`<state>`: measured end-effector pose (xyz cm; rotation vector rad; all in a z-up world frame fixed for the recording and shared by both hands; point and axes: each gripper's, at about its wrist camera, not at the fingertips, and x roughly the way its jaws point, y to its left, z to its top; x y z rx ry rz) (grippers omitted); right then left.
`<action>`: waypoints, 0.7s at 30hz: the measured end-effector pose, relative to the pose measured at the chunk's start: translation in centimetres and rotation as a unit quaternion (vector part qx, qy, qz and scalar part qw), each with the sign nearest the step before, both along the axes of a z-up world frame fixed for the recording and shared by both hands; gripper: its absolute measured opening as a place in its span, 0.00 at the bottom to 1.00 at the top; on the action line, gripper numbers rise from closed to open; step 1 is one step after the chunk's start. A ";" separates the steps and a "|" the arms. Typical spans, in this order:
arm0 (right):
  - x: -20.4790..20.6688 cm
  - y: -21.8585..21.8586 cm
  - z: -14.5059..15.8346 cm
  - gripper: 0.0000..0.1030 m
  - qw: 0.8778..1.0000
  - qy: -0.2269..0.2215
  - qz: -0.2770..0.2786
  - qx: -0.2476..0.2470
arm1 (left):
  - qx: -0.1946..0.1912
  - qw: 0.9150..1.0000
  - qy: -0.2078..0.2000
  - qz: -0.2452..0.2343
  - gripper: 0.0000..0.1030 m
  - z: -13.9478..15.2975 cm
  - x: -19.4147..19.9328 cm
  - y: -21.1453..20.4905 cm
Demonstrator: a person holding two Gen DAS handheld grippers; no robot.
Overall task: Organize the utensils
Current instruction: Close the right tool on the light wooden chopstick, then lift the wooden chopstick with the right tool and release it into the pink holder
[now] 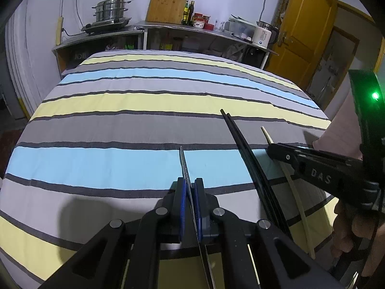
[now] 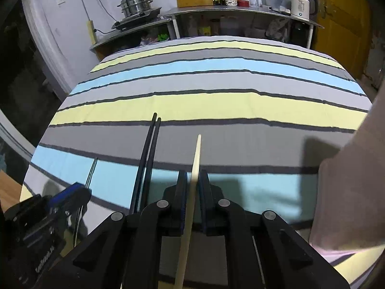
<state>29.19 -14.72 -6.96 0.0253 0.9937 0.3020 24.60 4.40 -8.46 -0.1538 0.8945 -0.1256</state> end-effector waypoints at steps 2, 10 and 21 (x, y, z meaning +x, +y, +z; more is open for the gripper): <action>0.3 0.1 0.0 0.08 1.000 -0.001 0.004 -0.006 | 0.001 1.000 0.000 -0.001 0.07 0.0 0.0 0.0; -0.1 -0.1 0.6 0.06 1.000 -0.001 0.018 0.007 | 0.000 1.000 0.008 -0.002 0.06 0.2 0.6 0.0; -3.8 -0.5 5.1 0.06 0.997 -0.046 0.041 0.043 | -0.030 1.000 0.001 0.001 0.05 2.6 -0.4 0.9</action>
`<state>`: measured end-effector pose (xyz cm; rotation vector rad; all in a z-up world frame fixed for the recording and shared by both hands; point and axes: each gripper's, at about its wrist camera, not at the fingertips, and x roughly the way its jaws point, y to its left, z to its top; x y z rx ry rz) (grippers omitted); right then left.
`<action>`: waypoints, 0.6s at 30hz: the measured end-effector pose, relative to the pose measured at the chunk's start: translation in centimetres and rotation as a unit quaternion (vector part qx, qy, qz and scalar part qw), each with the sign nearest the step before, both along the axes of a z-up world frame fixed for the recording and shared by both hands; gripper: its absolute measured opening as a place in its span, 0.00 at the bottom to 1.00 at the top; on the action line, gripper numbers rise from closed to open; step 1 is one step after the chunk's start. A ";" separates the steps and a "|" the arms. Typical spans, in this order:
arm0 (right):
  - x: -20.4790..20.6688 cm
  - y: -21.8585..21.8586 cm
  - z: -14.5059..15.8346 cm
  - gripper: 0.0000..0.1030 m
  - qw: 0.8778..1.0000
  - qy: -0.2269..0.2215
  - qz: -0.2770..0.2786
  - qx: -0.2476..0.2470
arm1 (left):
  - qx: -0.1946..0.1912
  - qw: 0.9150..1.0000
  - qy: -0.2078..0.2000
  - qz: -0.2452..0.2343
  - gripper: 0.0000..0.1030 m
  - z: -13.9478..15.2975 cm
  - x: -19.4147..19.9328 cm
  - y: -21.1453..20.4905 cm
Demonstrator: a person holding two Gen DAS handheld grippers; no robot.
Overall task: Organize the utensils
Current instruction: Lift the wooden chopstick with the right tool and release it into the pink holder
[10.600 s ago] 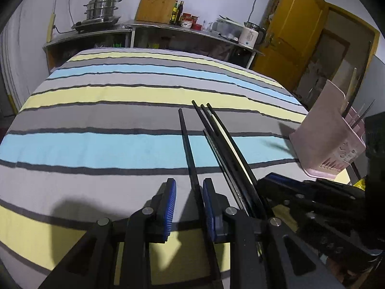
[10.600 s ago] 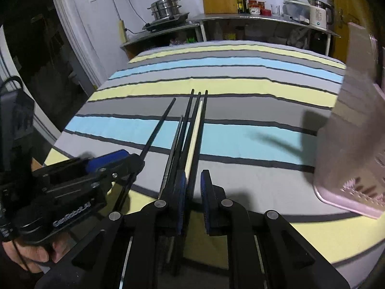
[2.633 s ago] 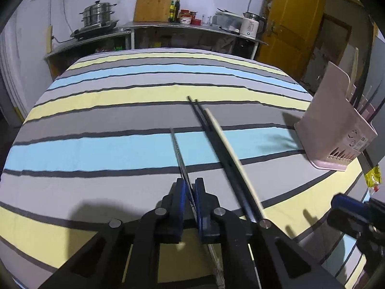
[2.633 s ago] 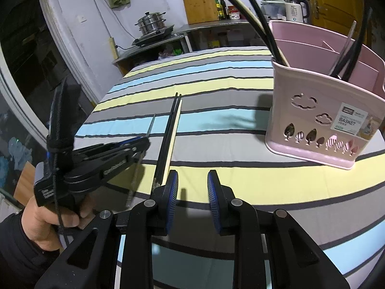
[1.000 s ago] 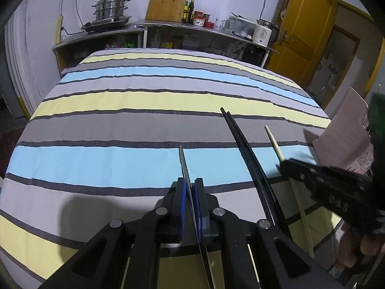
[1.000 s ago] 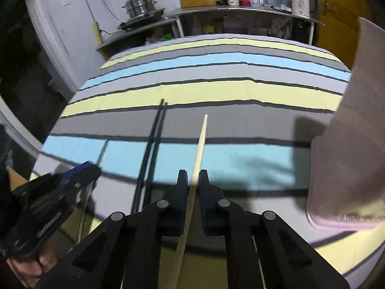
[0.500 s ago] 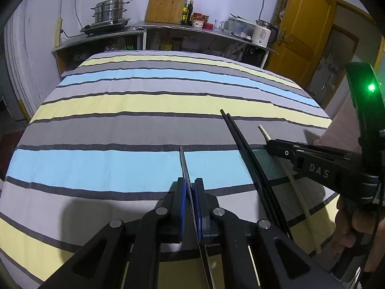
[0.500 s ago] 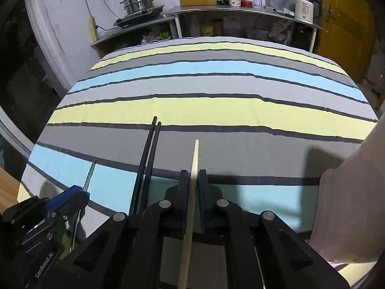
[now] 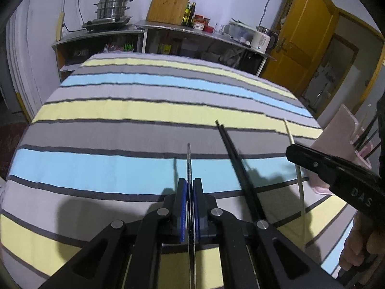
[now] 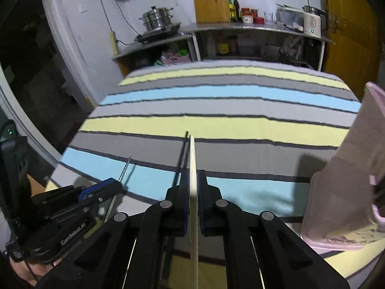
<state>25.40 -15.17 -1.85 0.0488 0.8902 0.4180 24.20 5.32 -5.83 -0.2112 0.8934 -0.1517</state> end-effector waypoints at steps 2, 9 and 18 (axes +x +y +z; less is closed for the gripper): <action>-0.8 -0.1 1.1 0.06 1.000 -0.009 0.000 0.007 | -0.004 1.000 -0.006 -0.001 0.05 0.8 -0.4 0.1; -3.7 -0.8 4.2 0.06 0.999 -0.038 0.002 0.024 | -0.017 0.999 -0.033 -0.010 0.05 4.3 -2.9 0.0; -7.3 -2.8 7.1 0.06 0.997 -0.066 -0.005 0.036 | -0.020 0.997 -0.068 -0.030 0.04 8.5 -6.5 -0.9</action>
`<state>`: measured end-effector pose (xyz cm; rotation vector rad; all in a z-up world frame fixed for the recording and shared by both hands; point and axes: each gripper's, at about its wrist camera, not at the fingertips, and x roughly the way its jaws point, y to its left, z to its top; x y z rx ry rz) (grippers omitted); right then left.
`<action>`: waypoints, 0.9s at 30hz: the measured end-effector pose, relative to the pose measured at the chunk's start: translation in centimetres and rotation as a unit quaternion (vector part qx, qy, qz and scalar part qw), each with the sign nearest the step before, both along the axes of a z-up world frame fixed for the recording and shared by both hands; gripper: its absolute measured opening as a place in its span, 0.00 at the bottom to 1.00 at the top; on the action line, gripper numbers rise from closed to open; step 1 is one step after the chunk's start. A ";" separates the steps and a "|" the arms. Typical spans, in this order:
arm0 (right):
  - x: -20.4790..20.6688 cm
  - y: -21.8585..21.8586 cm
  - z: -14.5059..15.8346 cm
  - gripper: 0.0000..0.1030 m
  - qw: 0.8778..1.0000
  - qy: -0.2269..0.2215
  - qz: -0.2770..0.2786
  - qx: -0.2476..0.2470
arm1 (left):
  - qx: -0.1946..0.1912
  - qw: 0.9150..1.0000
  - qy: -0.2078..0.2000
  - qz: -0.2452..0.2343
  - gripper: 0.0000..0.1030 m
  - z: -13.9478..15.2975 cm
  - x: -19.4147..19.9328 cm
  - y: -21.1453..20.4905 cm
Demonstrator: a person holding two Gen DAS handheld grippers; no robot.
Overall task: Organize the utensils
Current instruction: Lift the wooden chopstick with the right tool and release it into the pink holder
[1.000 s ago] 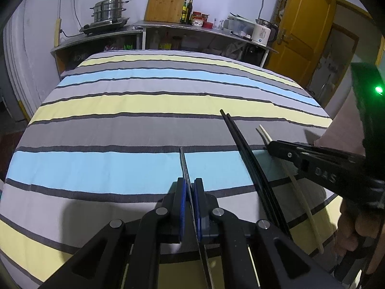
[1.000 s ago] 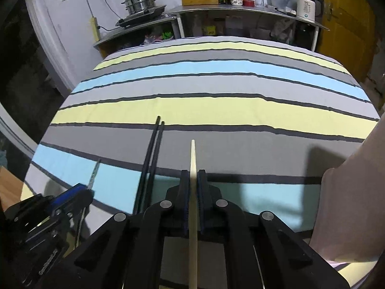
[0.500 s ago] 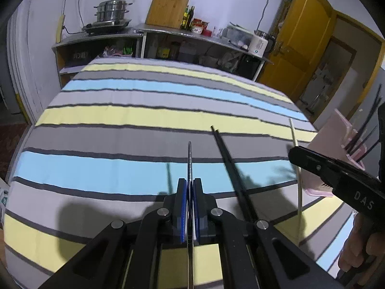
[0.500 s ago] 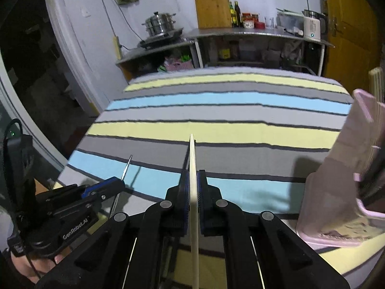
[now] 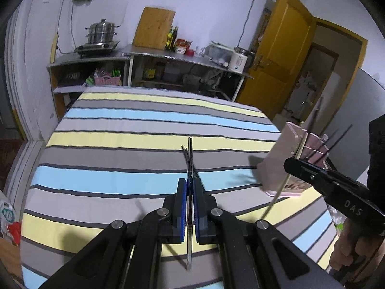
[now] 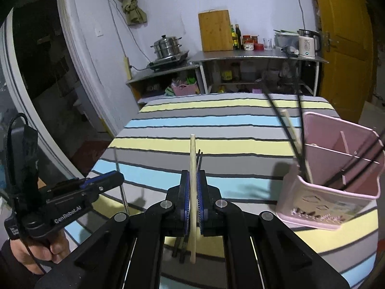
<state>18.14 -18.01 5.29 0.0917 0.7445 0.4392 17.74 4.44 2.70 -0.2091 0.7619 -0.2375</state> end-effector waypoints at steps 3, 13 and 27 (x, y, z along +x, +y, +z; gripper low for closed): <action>-0.9 -0.9 0.6 0.05 1.000 -0.005 -0.006 0.003 | -0.005 1.000 -0.008 -0.009 0.04 1.1 -0.9 -0.6; -3.4 -3.8 2.7 0.05 0.999 -0.026 -0.025 0.010 | -0.011 0.998 -0.029 -0.054 0.04 4.1 -2.6 -3.9; -5.3 -12.3 6.4 0.05 0.991 -0.065 -0.113 0.031 | -0.034 0.986 -0.062 -0.149 0.04 9.2 -2.4 -12.2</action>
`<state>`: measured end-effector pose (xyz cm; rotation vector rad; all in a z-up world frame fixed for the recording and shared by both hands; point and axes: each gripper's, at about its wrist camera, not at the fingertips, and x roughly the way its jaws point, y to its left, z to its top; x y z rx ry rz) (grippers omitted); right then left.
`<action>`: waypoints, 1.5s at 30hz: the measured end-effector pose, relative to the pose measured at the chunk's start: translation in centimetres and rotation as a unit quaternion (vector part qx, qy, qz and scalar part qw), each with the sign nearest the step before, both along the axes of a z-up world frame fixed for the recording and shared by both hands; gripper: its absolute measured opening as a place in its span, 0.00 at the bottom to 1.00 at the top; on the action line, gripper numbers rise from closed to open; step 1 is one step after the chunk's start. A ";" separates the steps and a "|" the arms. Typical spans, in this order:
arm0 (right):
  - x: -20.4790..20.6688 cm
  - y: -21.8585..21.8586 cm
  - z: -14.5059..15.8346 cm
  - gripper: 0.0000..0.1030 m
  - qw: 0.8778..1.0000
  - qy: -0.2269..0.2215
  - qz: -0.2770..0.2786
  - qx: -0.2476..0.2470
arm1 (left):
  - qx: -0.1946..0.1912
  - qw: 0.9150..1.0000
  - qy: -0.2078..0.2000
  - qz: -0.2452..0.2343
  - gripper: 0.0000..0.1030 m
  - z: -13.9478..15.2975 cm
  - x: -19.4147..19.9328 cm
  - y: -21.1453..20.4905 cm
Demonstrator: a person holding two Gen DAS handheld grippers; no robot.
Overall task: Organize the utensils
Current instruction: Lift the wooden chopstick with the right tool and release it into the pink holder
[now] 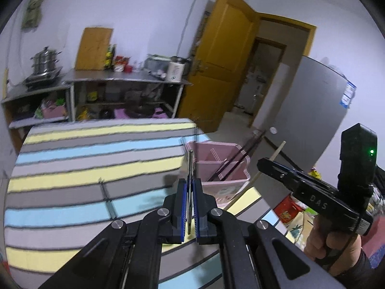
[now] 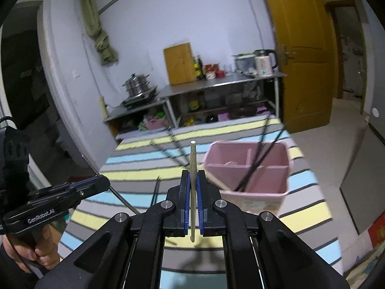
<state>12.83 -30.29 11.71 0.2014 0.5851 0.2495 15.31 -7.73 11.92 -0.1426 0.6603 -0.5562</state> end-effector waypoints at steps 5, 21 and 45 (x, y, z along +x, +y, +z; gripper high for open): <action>0.4 -1.9 1.8 0.05 0.999 -0.021 -0.024 0.002 | -0.006 1.000 -0.020 -0.015 0.04 2.2 1.4 -2.6; 3.5 -4.5 3.7 0.05 0.995 -0.067 -0.070 0.007 | 0.001 0.999 -0.038 -0.014 0.04 3.0 7.5 -7.3; 6.2 -2.5 -3.1 0.05 0.998 -0.001 -0.053 -0.020 | 0.047 0.998 0.001 -0.030 0.05 -4.1 9.8 -8.7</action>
